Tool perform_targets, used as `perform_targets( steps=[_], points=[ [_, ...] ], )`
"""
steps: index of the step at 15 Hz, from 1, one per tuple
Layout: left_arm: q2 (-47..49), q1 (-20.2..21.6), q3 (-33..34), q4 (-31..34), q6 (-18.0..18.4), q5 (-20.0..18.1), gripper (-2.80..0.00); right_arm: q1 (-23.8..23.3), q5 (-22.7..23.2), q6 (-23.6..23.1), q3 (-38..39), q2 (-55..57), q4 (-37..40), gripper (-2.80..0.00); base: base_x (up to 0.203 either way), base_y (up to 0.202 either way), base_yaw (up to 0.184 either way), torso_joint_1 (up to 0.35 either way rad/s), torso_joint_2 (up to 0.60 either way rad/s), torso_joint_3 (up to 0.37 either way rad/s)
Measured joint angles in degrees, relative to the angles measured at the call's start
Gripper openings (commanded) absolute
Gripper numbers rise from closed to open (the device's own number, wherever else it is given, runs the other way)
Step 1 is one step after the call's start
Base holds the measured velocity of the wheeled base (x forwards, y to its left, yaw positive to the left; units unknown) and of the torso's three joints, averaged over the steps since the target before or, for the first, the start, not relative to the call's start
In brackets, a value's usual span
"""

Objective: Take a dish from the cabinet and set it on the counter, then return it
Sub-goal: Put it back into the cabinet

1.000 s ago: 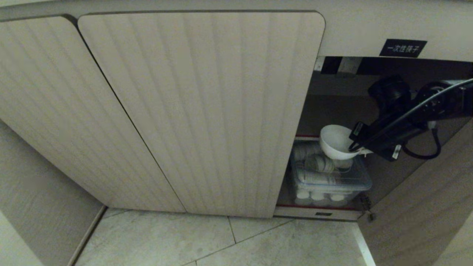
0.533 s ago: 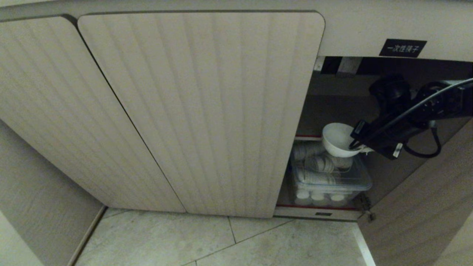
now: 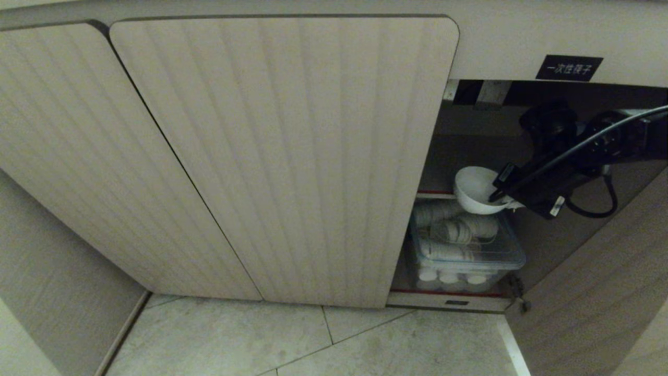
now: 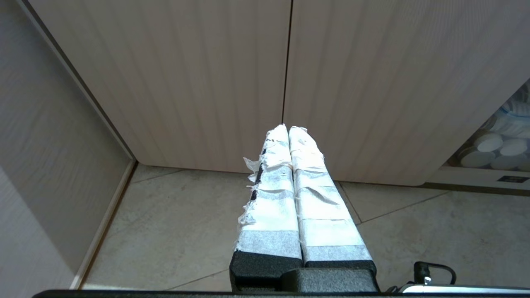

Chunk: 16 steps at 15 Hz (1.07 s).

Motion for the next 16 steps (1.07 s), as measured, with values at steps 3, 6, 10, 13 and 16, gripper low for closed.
perform_targets(
  steps=[3, 6, 10, 13, 16],
  points=[
    [0.0, 0.0, 0.0, 0.0, 0.0, 0.0, -2.8, -0.1, -1.7, 0.4, -1.5, 1.0, 0.0, -2.8, 0.0, 0.0, 0.0, 0.0, 0.0, 0.0],
    [0.0, 0.0, 0.0, 0.0, 0.0, 0.0, -2.8, -0.4, -2.8, 1.1, -2.9, 2.1, 0.0, -2.8, 0.0, 0.0, 0.0, 0.0, 0.0, 0.0],
    [0.0, 0.0, 0.0, 0.0, 0.0, 0.0, -2.8, -0.7, -3.1, 2.1, -5.1, 3.6, -0.1, -2.8, 0.0, 0.0, 0.0, 0.0, 0.0, 0.0],
    [0.0, 0.0, 0.0, 0.0, 0.0, 0.1, -2.8, -0.9, -3.1, 3.0, -7.6, 4.5, -0.1, -2.8, 0.0, 0.0, 0.0, 0.0, 0.0, 0.0],
    [0.0, 0.0, 0.0, 0.0, 0.0, 0.0, -2.8, -1.1, -3.2, 3.2, -9.3, 5.4, 0.0, -2.8, 0.0, 0.0, 0.0, 0.0, 0.0, 0.0]
  ],
)
